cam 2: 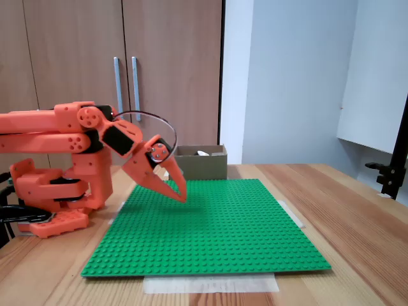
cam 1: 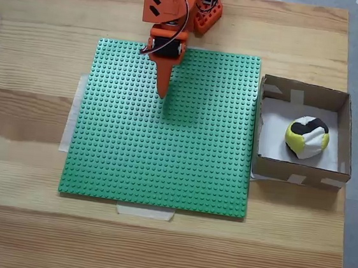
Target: Pick the ball and put it in the box.
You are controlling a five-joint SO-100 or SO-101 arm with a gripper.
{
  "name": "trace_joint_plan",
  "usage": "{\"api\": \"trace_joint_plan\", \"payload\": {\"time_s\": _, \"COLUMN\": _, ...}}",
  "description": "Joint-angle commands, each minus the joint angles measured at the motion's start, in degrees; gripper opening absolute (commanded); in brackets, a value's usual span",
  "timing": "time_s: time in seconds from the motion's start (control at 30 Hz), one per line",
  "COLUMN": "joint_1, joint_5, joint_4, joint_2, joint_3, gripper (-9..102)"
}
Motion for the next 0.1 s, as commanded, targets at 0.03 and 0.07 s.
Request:
{"api": "trace_joint_plan", "payload": {"time_s": 0.03, "joint_1": -0.4, "joint_5": -0.4, "joint_4": 0.1, "joint_2": 0.9, "joint_3": 0.9, "gripper": -1}}
{"api": "trace_joint_plan", "payload": {"time_s": 0.07, "joint_1": -0.4, "joint_5": -0.4, "joint_4": 0.1, "joint_2": 0.9, "joint_3": 0.9, "gripper": -1}}
